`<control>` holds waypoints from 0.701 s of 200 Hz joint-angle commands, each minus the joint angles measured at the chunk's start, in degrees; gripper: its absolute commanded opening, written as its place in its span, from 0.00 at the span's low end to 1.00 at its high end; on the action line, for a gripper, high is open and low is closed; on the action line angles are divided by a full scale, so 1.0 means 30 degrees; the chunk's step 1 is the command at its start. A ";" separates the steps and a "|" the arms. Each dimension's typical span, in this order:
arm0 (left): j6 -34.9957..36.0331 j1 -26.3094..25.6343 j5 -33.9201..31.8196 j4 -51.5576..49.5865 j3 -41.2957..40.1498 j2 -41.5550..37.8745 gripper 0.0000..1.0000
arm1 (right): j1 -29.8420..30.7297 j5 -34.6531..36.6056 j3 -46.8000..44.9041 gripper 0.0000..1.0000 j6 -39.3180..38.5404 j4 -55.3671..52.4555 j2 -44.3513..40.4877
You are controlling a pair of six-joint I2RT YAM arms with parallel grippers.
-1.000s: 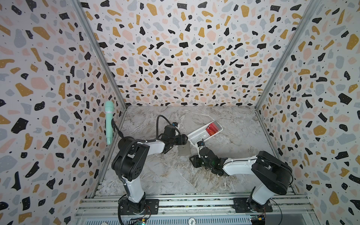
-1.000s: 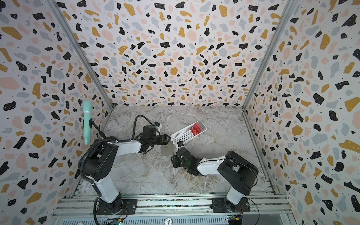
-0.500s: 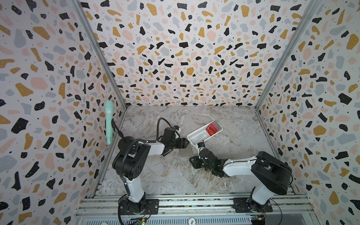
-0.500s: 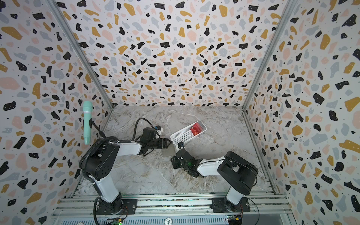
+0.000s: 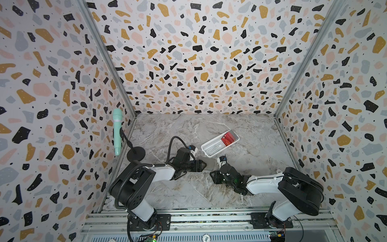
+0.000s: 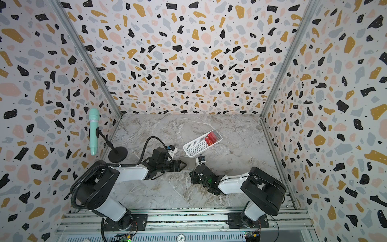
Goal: Insert credit cards into a card holder
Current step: Rotate the card holder at the center of the table.
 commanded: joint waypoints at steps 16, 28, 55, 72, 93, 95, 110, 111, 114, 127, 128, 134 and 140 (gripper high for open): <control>-0.2088 -0.1699 -0.0673 0.1614 -0.0910 -0.1644 0.78 | -0.0942 0.0016 -0.0779 0.32 -0.0047 -0.0715 -0.1465; -0.2413 -0.2307 -0.0855 0.1718 -0.1046 -0.2017 0.78 | -0.1208 -0.0018 -0.0942 0.32 -0.0154 -0.0931 -0.1872; -0.2699 -0.3400 -0.0829 0.1623 -0.1221 -0.2629 0.78 | -0.2044 -0.0371 -0.1360 0.32 -0.0428 -0.1225 -0.2736; -0.2657 -0.3548 -0.1447 0.0620 -0.1236 -0.3166 0.77 | -0.2392 -0.0311 -0.1450 0.32 -0.0667 -0.1819 -0.3391; -0.2123 -0.3519 -0.3079 -0.1337 -0.0708 -0.4022 0.77 | -0.2365 0.0103 -0.1433 0.32 -0.1273 -0.2883 -0.4437; -0.2016 -0.3519 -0.3192 -0.1545 -0.0601 -0.4093 0.77 | -0.2363 0.0109 -0.1456 0.32 -0.1324 -0.2949 -0.4531; -0.1317 -0.3370 -0.3815 -0.3154 0.0334 -0.4031 0.77 | -0.2138 0.0322 -0.1710 0.33 -0.1521 -0.3494 -0.5392; -0.1249 -0.3356 -0.3815 -0.3219 0.0392 -0.3996 0.77 | -0.2134 0.0343 -0.1734 0.33 -0.1529 -0.3501 -0.5441; -0.1123 -0.3330 -0.3819 -0.3415 0.0571 -0.3910 0.77 | -0.2049 0.0374 -0.1813 0.33 -0.1567 -0.3576 -0.5594; -0.0529 -0.3173 -0.3804 -0.3832 0.1172 -0.3524 0.77 | -0.1587 0.0525 -0.2140 0.33 -0.1742 -0.3680 -0.6253; -0.0503 -0.3141 -0.3824 -0.3837 0.1207 -0.3508 0.77 | -0.1550 0.0533 -0.2168 0.33 -0.1742 -0.3682 -0.6267; -0.0319 -0.2997 -0.3832 -0.3868 0.1406 -0.3278 0.77 | -0.1317 0.0579 -0.2301 0.33 -0.1742 -0.3737 -0.6493; -0.0123 -0.2845 -0.3821 -0.3893 0.1649 -0.2997 0.77 | -0.1111 0.0625 -0.2412 0.33 -0.1731 -0.3742 -0.6593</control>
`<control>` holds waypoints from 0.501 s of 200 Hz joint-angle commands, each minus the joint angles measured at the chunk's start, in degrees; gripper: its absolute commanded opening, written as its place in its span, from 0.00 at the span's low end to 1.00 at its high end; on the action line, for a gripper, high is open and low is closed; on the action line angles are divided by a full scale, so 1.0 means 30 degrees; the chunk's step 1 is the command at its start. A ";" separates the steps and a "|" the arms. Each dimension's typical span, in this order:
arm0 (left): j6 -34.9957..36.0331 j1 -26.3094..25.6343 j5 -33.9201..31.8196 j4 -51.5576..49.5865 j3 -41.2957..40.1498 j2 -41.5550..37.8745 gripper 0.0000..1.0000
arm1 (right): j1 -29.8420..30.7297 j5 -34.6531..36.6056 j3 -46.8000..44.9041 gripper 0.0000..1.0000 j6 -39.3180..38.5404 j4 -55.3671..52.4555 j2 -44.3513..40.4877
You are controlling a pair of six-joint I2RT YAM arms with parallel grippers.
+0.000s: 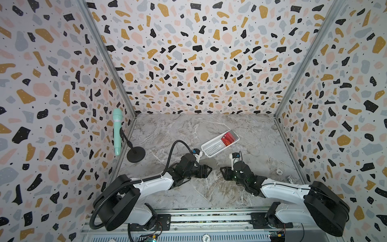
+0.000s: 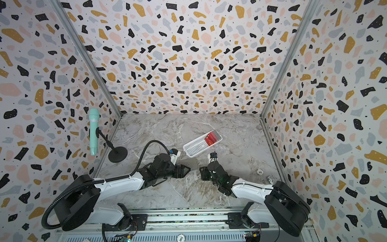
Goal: Insert credit cards into a card holder
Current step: Rotate the card holder at the center of the table.
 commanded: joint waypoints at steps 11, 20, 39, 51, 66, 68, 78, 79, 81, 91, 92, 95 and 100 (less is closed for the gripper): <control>0.1866 0.0721 -0.0569 -0.1463 0.1699 0.1145 0.77 | 0.1065 0.0650 -0.0628 0.33 -0.0269 -0.1304 -0.0907; 0.2357 0.0903 -0.0565 -0.1793 0.2288 0.1634 0.77 | 0.1248 0.0714 -0.0821 0.33 -0.0054 -0.1257 -0.0936; 0.3222 0.1121 -0.0902 -0.2482 0.3459 0.2676 0.78 | 0.1355 0.0504 -0.1351 0.33 0.0166 -0.0578 -0.0911; 0.3584 0.1342 -0.0994 -0.2295 0.3816 0.3222 0.78 | 0.1369 0.0223 -0.1401 0.33 0.0077 -0.0243 -0.0714; 0.4048 0.1774 -0.0871 -0.2126 0.4310 0.4103 0.79 | 0.1399 0.0179 -0.1430 0.33 0.0193 0.0113 -0.0437; 0.4107 0.1818 -0.0814 -0.2147 0.4403 0.4252 0.79 | 0.1403 0.0176 -0.1430 0.33 0.0204 0.0176 -0.0394; 0.4418 0.2046 -0.0601 -0.2178 0.4802 0.4821 0.79 | 0.1413 0.0033 -0.1404 0.33 0.0215 0.0419 -0.0143; 0.4424 0.2071 -0.0576 -0.2170 0.4843 0.4860 0.79 | 0.1413 0.0031 -0.1388 0.33 0.0211 0.0445 -0.0115; 0.4494 0.2105 -0.0535 -0.2165 0.4910 0.4969 0.79 | 0.1392 0.0022 -0.1361 0.33 0.0194 0.0486 -0.0064; 0.4780 0.2260 -0.0330 -0.2138 0.5192 0.5407 0.79 | 0.1395 -0.0040 -0.1232 0.33 0.0177 0.0664 0.0222; 0.4810 0.2266 -0.0308 -0.2136 0.5228 0.5475 0.79 | 0.1404 -0.0035 -0.1228 0.33 0.0163 0.0699 0.0244; 0.4899 0.2293 -0.0228 -0.2116 0.5337 0.5585 0.79 | 0.1413 -0.0060 -0.1189 0.33 0.0176 0.0748 0.0343; 0.5045 0.2327 -0.0085 -0.2106 0.5470 0.5830 0.80 | 0.1439 -0.0088 -0.1123 0.33 0.0150 0.0806 0.0488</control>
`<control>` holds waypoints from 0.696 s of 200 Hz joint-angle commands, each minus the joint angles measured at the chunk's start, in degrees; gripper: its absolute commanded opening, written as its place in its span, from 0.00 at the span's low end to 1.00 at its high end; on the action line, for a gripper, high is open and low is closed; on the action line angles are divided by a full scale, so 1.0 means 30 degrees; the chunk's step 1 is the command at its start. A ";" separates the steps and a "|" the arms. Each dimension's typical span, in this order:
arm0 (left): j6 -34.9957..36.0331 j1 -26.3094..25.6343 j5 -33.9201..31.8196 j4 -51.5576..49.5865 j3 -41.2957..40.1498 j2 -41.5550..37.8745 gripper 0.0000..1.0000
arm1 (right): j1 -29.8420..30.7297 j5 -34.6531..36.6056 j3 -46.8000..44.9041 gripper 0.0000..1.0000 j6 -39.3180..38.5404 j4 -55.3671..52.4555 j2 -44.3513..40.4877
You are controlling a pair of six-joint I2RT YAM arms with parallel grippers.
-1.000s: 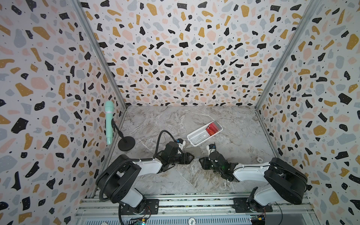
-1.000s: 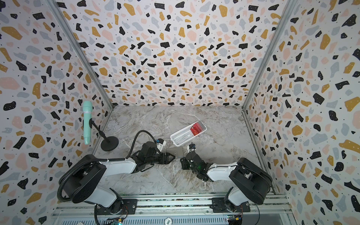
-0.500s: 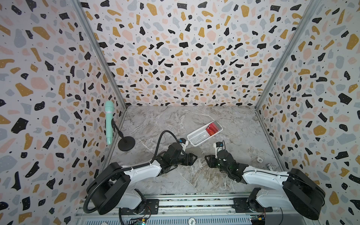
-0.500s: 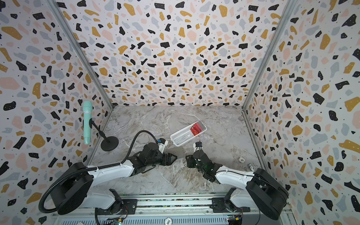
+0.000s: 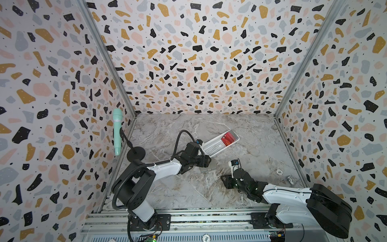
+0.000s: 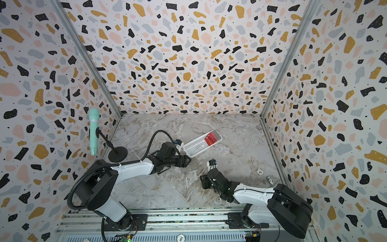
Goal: Insert credit cards into a card holder
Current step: Rotate the card holder at the center of the table.
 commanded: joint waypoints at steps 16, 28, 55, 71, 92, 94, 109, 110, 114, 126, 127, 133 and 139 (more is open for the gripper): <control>0.1880 0.0362 0.1255 -0.0388 0.1392 0.1546 0.80 | 0.0123 -0.0118 0.0549 0.33 0.0086 0.0922 0.0933; 0.2167 0.0385 0.1421 -0.0526 0.1618 0.1958 0.81 | 0.0143 -0.0165 0.0682 0.33 0.0097 0.1109 0.1273; 0.2632 0.0386 0.1627 -0.0854 0.1788 0.2499 0.83 | 0.0154 -0.0154 0.0952 0.33 0.0180 0.1322 0.1755; 0.2797 0.0386 0.1919 -0.0914 0.1744 0.2624 0.83 | 0.0168 -0.0146 0.1073 0.33 0.0201 0.1342 0.1949; 0.2915 0.0386 0.2540 -0.1391 0.1568 0.2542 0.83 | 0.0168 0.0131 0.1132 0.33 0.0451 0.1211 0.2014; 0.2909 0.0386 0.2620 -0.1390 0.1495 0.2487 0.83 | 0.0154 0.0142 0.1132 0.33 0.0470 0.1211 0.2001; 0.2716 0.0356 0.3086 -0.1195 0.0809 0.1894 0.81 | 0.0088 0.0176 0.1116 0.33 0.0643 0.1214 0.1964; 0.2689 0.0356 0.3130 -0.1175 0.0764 0.1849 0.81 | 0.0084 0.0175 0.1109 0.33 0.0652 0.1212 0.1961; 0.2606 0.0325 0.3277 -0.1109 0.0538 0.1659 0.81 | 0.0039 0.0140 0.1103 0.33 0.0680 0.1234 0.1954; 0.2434 0.0216 0.3577 -0.0983 -0.0106 0.1113 0.80 | -0.0139 -0.0068 0.1105 0.33 0.0841 0.1288 0.1954; 0.2402 0.0198 0.3610 -0.0967 -0.0148 0.1063 0.80 | -0.0146 -0.0078 0.1104 0.33 0.0854 0.1308 0.1955; 0.2268 0.0062 0.3697 -0.0867 -0.0476 0.0769 0.80 | -0.0230 -0.0201 0.1075 0.33 0.0895 0.1360 0.1926; 0.2061 -0.0084 0.3793 -0.0654 -0.0841 0.0494 0.79 | -0.0321 -0.0309 0.1070 0.33 0.0937 0.1453 0.1913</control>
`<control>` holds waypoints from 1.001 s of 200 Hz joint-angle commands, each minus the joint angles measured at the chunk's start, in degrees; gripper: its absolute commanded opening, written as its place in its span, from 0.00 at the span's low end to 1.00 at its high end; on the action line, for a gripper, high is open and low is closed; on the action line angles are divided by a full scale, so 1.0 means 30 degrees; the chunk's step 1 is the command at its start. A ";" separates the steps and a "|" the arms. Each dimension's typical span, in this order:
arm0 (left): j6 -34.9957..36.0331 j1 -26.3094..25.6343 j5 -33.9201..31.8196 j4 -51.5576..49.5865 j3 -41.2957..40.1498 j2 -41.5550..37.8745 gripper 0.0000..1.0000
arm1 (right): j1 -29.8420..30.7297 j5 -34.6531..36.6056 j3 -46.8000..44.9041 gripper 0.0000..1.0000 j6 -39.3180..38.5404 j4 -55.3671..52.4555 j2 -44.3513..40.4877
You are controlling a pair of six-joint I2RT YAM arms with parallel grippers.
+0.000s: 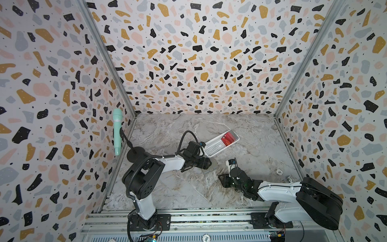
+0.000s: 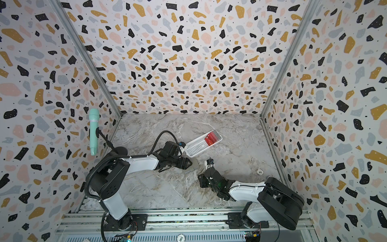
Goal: Insert credit cards into a card holder
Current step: Rotate the card holder at the center of the table.
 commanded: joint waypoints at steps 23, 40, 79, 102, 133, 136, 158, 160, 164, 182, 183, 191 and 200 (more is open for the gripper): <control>-0.1646 -0.1083 0.1301 0.1696 -0.2762 -0.2244 0.78 | -0.0653 -0.0636 0.0491 0.33 0.0437 0.0304 -0.0106; -0.3110 -0.1667 0.1657 0.3446 -0.3822 -0.2736 0.77 | -0.0877 -0.0691 0.0665 0.32 0.0366 -0.0025 -0.0125; -0.7240 -0.2506 0.2203 0.8523 -0.6225 -0.3557 0.75 | -0.1159 -0.0602 0.1454 0.31 0.0019 -0.1238 -0.0057; -0.8599 -0.2482 0.0663 0.8568 -0.6755 -0.4212 0.73 | -0.1233 -0.0554 0.1863 0.31 -0.0170 -0.1566 0.0192; -1.0892 -0.2471 0.0044 1.0299 -0.7050 -0.4350 0.66 | -0.1452 -0.0700 0.2420 0.31 -0.0496 -0.1778 0.0853; -1.1519 -0.2463 -0.0047 1.0495 -0.7092 -0.4367 0.66 | -0.1486 -0.0724 0.2477 0.31 -0.0550 -0.1761 0.0936; -1.2441 -0.2489 -0.1155 1.0625 -0.7164 -0.4533 0.66 | -0.1827 -0.1181 0.2768 0.33 -0.0730 -0.1580 0.1466; -1.2491 -0.2491 -0.1230 1.0601 -0.7176 -0.4514 0.65 | -0.1841 -0.1216 0.2785 0.33 -0.0753 -0.1561 0.1522; -1.2575 -0.2473 -0.1342 1.0597 -0.7161 -0.4510 0.65 | -0.1888 -0.1290 0.2855 0.34 -0.0843 -0.1509 0.1611; -1.3101 -0.2463 -0.1774 1.0426 -0.7175 -0.4224 0.65 | -0.1949 -0.1595 0.3260 0.35 -0.1162 -0.1542 0.2168; -1.3112 -0.2462 -0.1798 1.0397 -0.7168 -0.4190 0.66 | -0.1956 -0.1626 0.3289 0.36 -0.1172 -0.1558 0.2182; -1.3189 -0.2472 -0.2007 1.0105 -0.7083 -0.4088 0.65 | -0.1963 -0.1726 0.3441 0.36 -0.1285 -0.1588 0.2444; -1.3294 -0.2471 -0.2326 0.9717 -0.7020 -0.3941 0.65 | -0.1963 -0.1809 0.3545 0.36 -0.1351 -0.1490 0.2755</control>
